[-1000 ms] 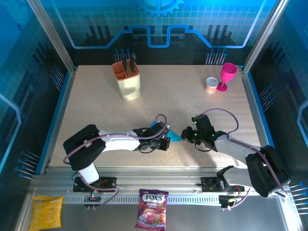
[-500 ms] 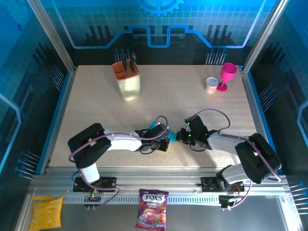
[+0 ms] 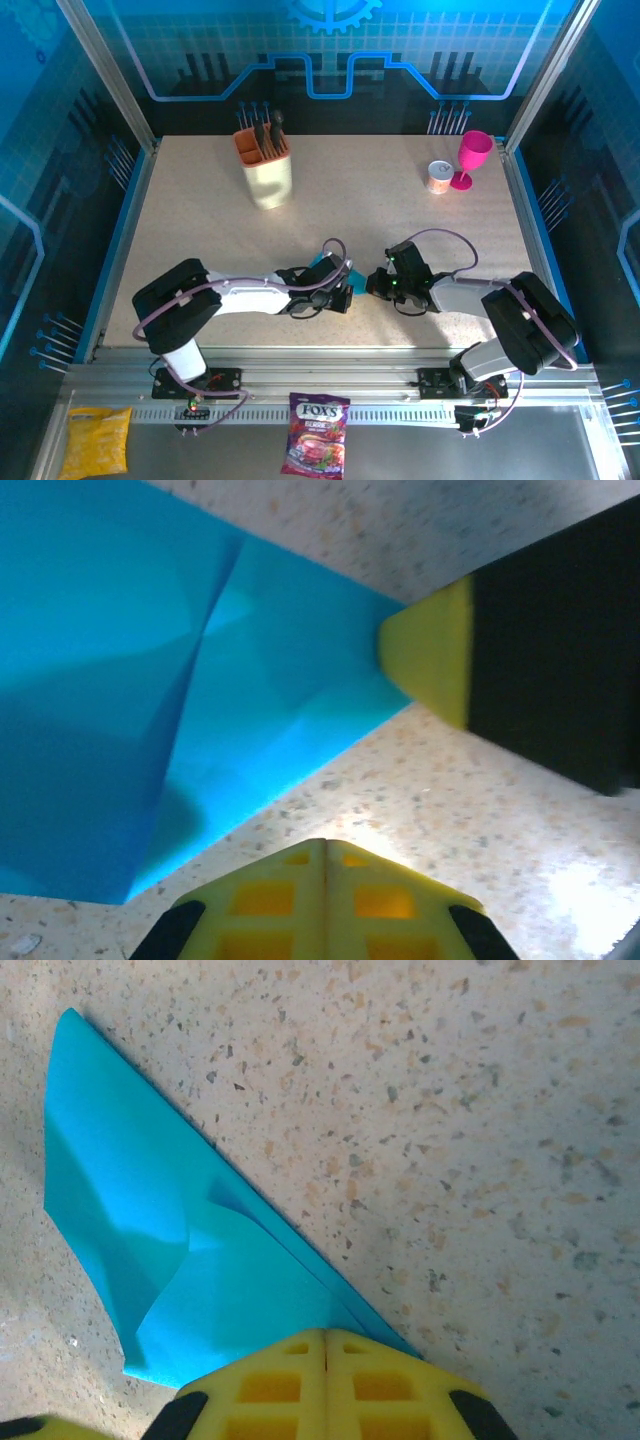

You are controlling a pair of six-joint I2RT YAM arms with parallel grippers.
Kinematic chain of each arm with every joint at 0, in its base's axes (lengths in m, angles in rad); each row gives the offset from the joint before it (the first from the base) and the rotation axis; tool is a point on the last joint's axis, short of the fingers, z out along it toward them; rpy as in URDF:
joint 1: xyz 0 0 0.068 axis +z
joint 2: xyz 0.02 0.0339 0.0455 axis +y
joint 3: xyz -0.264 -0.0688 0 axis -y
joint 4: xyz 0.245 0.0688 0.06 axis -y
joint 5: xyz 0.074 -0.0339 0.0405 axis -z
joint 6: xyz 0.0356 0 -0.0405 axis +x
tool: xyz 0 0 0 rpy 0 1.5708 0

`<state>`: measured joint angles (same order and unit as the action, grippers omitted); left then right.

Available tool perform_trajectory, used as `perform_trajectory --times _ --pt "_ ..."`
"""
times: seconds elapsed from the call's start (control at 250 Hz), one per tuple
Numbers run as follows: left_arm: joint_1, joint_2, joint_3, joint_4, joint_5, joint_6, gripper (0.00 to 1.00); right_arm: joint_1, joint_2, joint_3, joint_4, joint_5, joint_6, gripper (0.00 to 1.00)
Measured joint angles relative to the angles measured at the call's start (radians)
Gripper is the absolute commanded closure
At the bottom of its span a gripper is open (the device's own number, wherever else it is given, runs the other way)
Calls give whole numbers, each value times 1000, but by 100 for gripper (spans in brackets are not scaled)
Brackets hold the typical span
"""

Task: Fold a paper plane with a square sheet of paper (pick it up from the middle)

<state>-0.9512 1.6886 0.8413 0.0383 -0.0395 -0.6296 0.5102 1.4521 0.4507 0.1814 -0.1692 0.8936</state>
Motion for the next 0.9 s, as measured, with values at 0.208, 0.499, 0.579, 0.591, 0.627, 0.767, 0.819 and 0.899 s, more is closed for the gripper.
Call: perform_trajectory --times 0.208,0.499,0.579,0.591,0.627,0.767,0.819,0.899 --pt "6 0 59 5 4 0 100 0 7 0 18 0 0 100" --pt "57 95 76 28 3 0 100 -1 8 -5 25 -4 4 100" --pt "65 110 76 28 3 0 100 -1 8 -6 28 -4 5 100" --pt "65 111 76 28 3 0 100 -1 8 -6 29 -4 5 100" --pt "65 116 76 29 3 0 100 -1 8 -6 29 -4 7 100" --pt "65 117 39 59 3 -1 100 -1 7 -7 29 -6 7 100" --pt "65 115 24 85 3 -1 100 -5 6 -8 29 -11 7 100" --pt "65 111 -1 125 3 -2 100 -18 -2 -14 25 -23 7 100"
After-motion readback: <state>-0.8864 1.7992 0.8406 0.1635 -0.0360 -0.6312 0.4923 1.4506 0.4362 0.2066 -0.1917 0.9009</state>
